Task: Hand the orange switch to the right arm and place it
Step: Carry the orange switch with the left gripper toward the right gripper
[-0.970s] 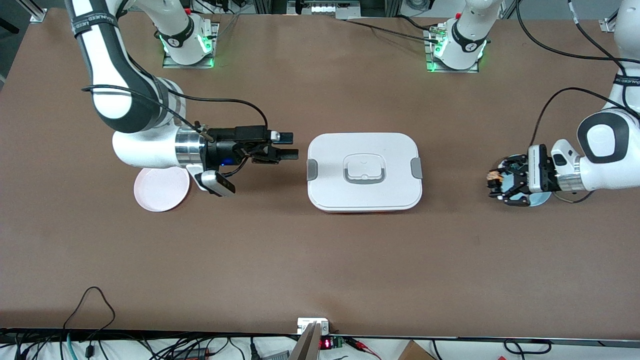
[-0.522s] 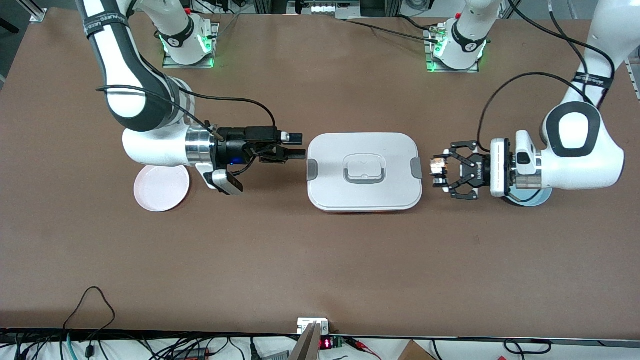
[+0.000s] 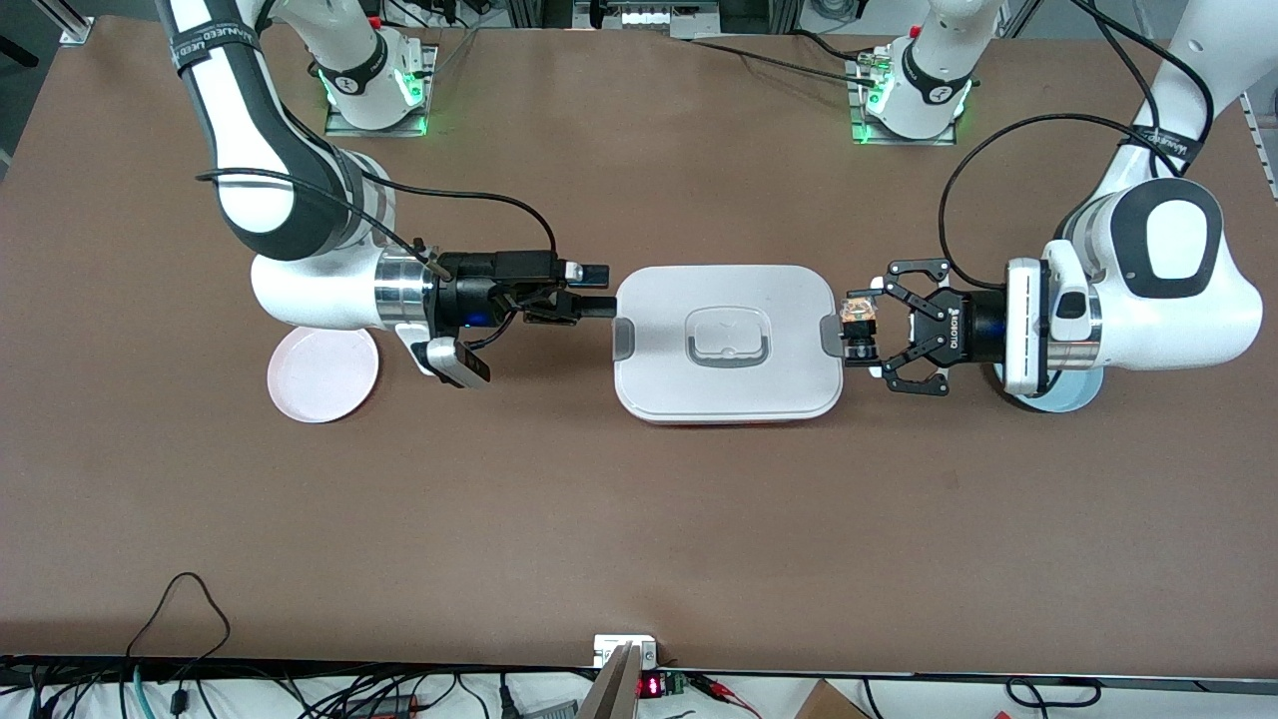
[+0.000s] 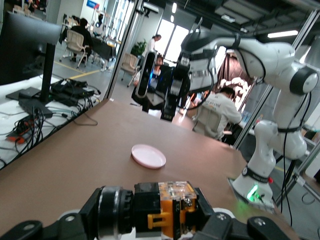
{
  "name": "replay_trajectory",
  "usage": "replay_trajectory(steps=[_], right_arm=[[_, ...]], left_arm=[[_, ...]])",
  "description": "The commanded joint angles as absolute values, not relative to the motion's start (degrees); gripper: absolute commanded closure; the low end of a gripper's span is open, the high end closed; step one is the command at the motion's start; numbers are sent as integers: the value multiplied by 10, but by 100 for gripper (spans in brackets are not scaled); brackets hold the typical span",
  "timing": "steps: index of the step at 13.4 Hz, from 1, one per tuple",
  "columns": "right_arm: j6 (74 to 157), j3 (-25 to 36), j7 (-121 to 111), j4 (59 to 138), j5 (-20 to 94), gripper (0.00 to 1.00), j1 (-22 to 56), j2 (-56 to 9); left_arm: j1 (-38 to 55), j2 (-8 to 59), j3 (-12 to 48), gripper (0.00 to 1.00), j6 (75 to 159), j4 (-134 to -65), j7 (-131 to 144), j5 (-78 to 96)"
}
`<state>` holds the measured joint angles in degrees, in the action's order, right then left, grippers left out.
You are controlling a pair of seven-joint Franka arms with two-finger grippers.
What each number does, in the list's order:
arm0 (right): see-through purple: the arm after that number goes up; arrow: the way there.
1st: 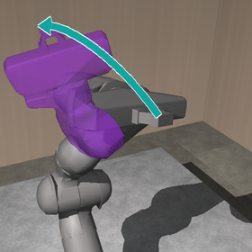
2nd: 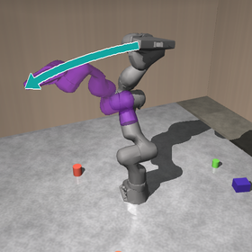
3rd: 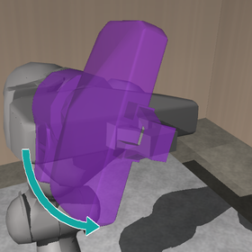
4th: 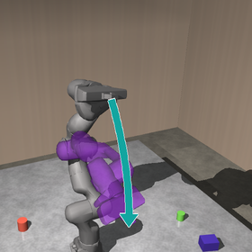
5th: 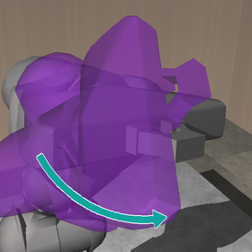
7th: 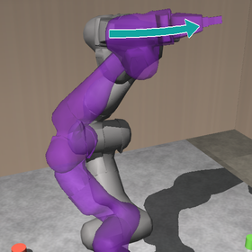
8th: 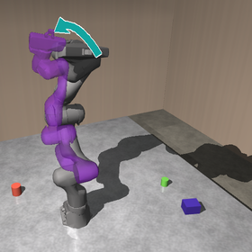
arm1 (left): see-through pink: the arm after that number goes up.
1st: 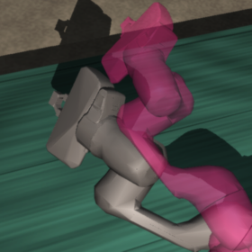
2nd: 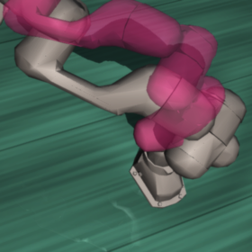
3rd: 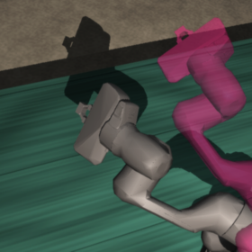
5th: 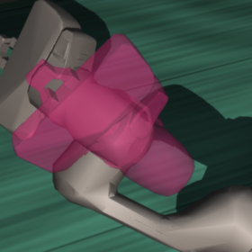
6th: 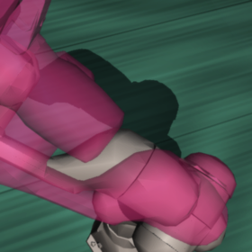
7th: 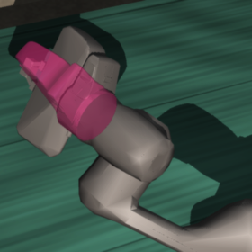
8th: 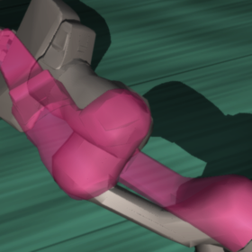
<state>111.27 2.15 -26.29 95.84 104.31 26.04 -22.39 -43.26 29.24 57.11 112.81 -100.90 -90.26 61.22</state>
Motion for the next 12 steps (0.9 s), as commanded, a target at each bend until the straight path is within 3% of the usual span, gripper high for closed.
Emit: replay_trajectory(steps=[1,12], right_arm=[[1112,23,-271,947,1055,0,262,-230],[1111,23,-295,948,1040,0,263,-243]], left_arm=[[-401,292,577,100,1170,-1008,-907,678],[-220,327,564,100,1345,-1009,-1217,991]])
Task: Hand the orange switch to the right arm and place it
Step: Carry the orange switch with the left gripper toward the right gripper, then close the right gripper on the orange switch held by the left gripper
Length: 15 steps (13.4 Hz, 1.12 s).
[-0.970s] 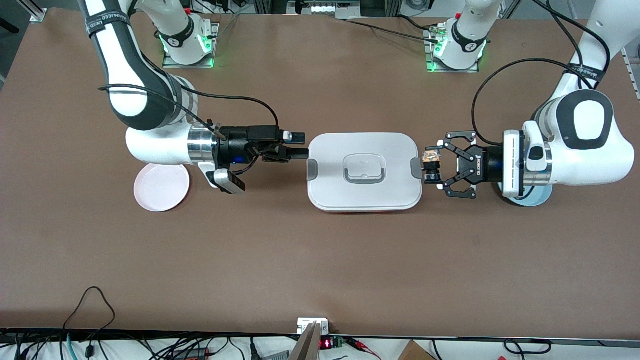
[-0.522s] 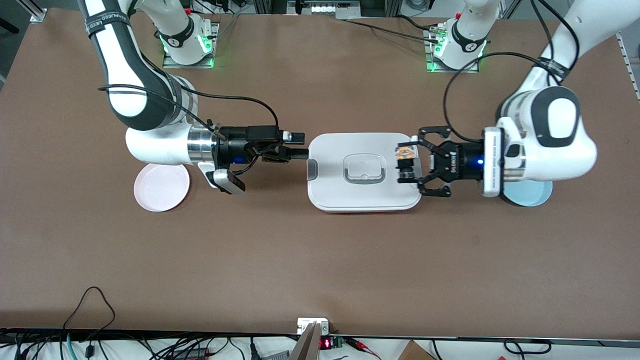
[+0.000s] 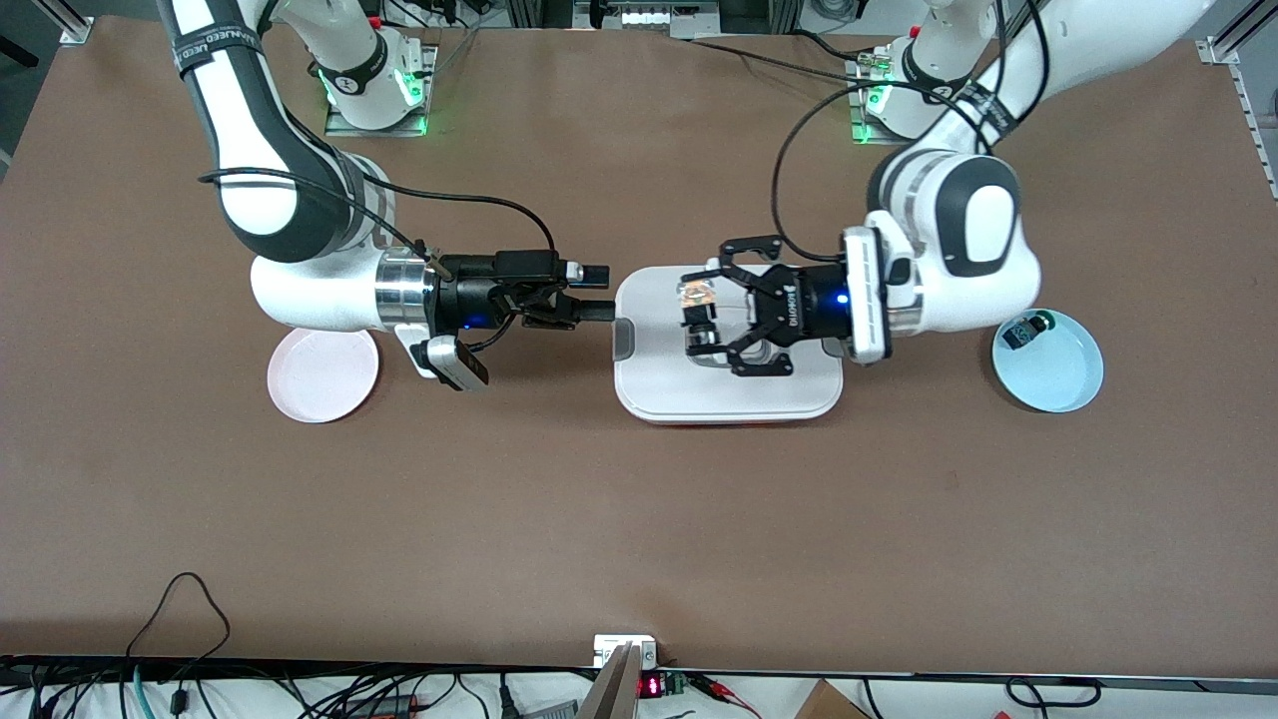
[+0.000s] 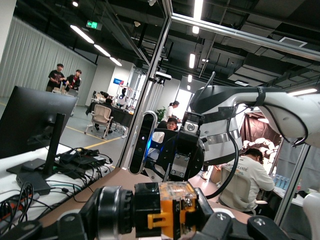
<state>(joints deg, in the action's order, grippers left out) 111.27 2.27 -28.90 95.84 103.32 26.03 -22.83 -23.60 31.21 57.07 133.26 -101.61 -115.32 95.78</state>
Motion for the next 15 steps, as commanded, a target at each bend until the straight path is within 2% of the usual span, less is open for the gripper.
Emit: replay_trajectory(steps=[1,9,15], right_arm=[[1112,23,-294,948,1042,0,265,-243],[1111,21,-287,947,1042,0,277,-259],[1110,15,-287,947,1042,3,274,-258]], left_arm=[[-213,330,563,100,1347,-1008,-1220,993],[-163,351,563,100,1418,-969,-1224,1010],[-163,351,563,100,1418,-967,-1219,1010]])
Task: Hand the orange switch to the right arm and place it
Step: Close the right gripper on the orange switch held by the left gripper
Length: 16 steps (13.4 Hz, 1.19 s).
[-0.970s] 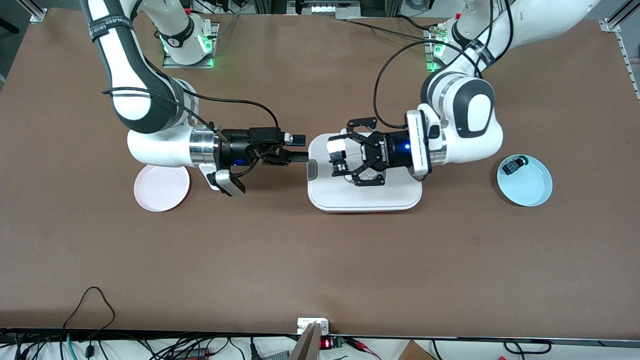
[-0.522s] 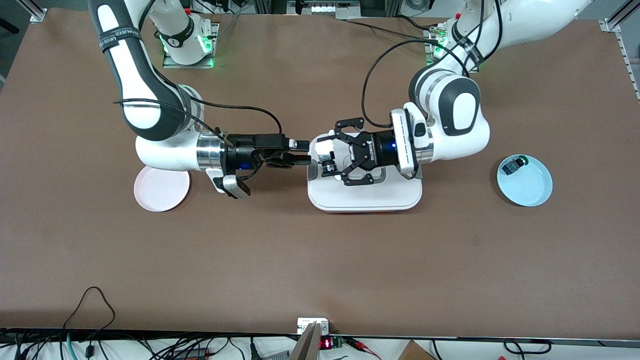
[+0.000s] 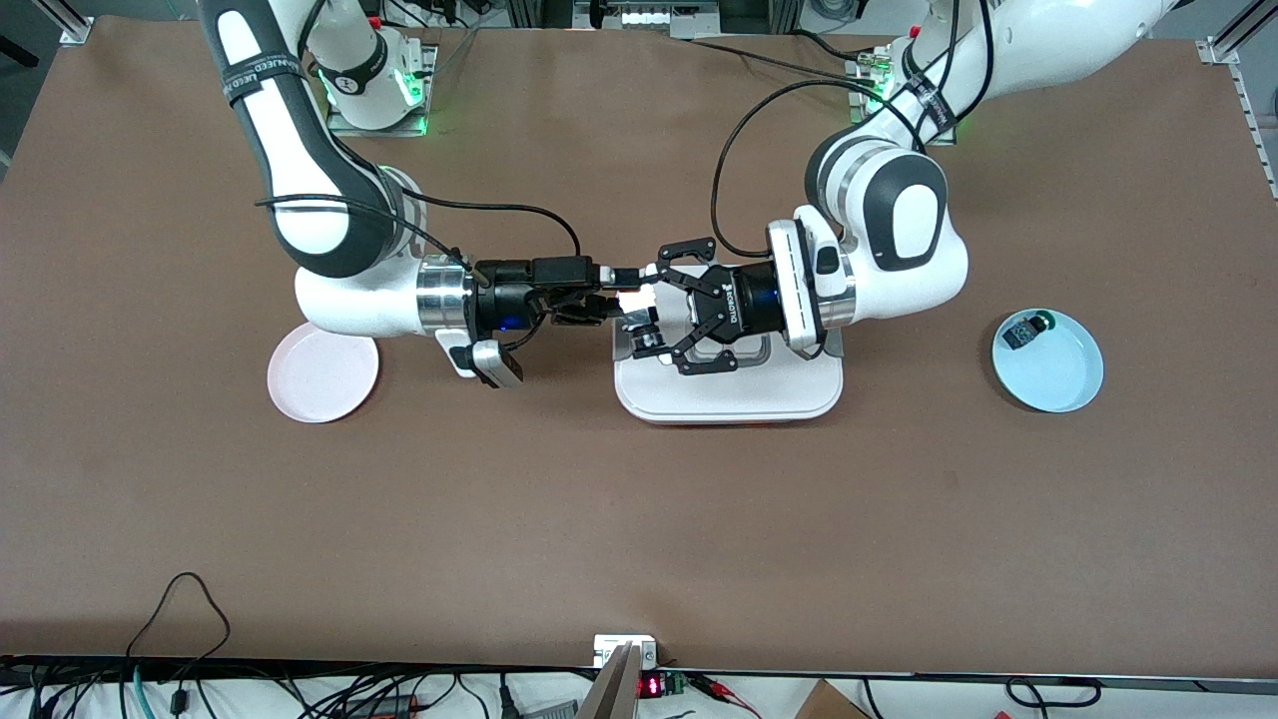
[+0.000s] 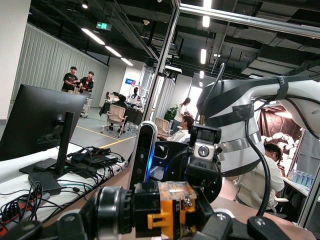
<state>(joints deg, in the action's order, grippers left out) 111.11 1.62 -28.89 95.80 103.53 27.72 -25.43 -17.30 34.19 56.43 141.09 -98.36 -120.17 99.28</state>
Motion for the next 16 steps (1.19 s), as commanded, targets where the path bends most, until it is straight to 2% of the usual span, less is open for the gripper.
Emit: replay_trajectory(steps=[1,10,12,16], right_arm=[[1109,15,-287,947,1042,4,272,-258],[1110,16,-287,928,1077,7,272,-265],[1110,16,-294,928,1075,14,272,-265],[1109,16,-296,927,1073,44,272,-265]], left_arm=[[-163,351,563,100,1418,-967,-1218,1010],[-164,351,563,100,1419,-956,-1216,1017],[-164,351,563,100,1419,-956,-1216,1018],[-164,352,563,100,1419,-961,-1235,1017]])
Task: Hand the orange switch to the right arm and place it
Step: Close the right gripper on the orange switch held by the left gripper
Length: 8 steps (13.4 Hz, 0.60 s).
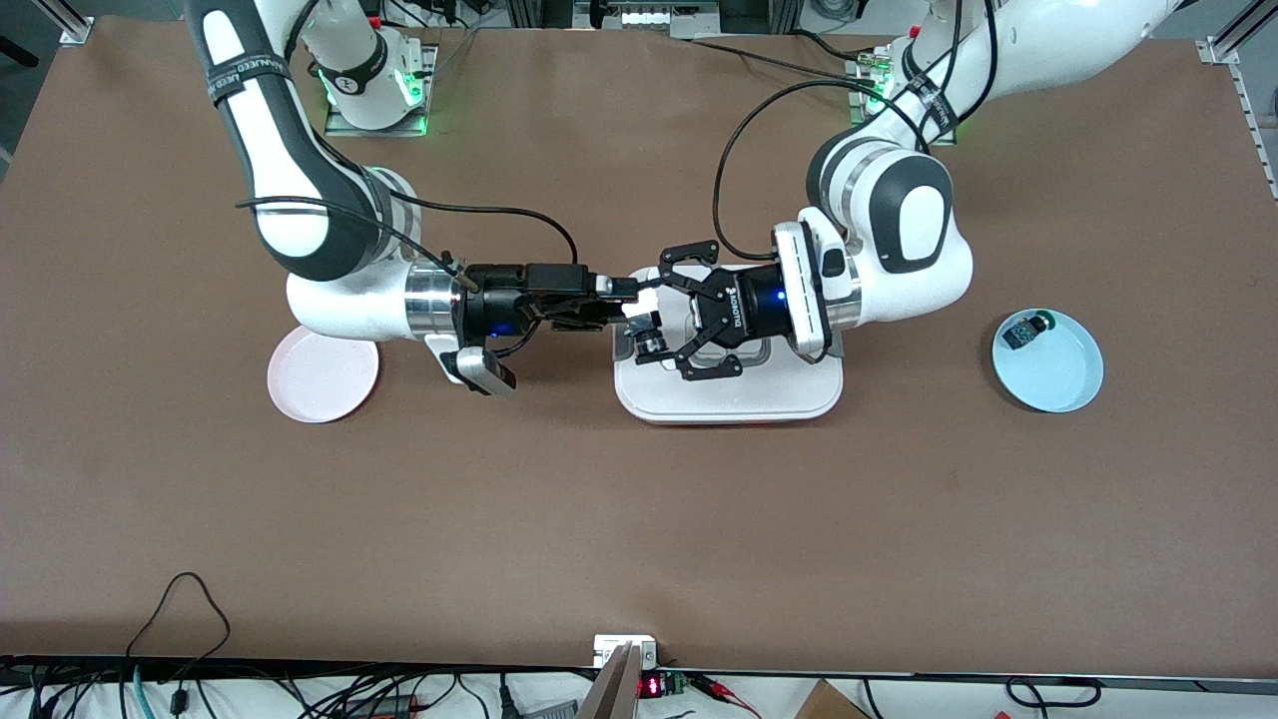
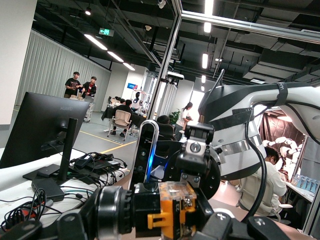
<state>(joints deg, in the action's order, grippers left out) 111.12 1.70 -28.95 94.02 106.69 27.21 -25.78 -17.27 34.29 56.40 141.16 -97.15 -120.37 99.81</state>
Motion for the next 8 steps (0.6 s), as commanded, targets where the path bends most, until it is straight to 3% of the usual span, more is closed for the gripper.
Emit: replay_trajectory(steps=[1,4,8], right_arm=[[1109,16,-296,927,1073,52,272,-265],[1105,16,-301,927,1076,74,271,-265],[1099,16,-324,927,1076,79,272,-270]], left_arm=[[-164,352,562,100,1419,-963,-1244,1017],[-164,359,562,100,1419,-964,-1252,1017],[-165,359,562,100,1419,-964,-1252,1018]])
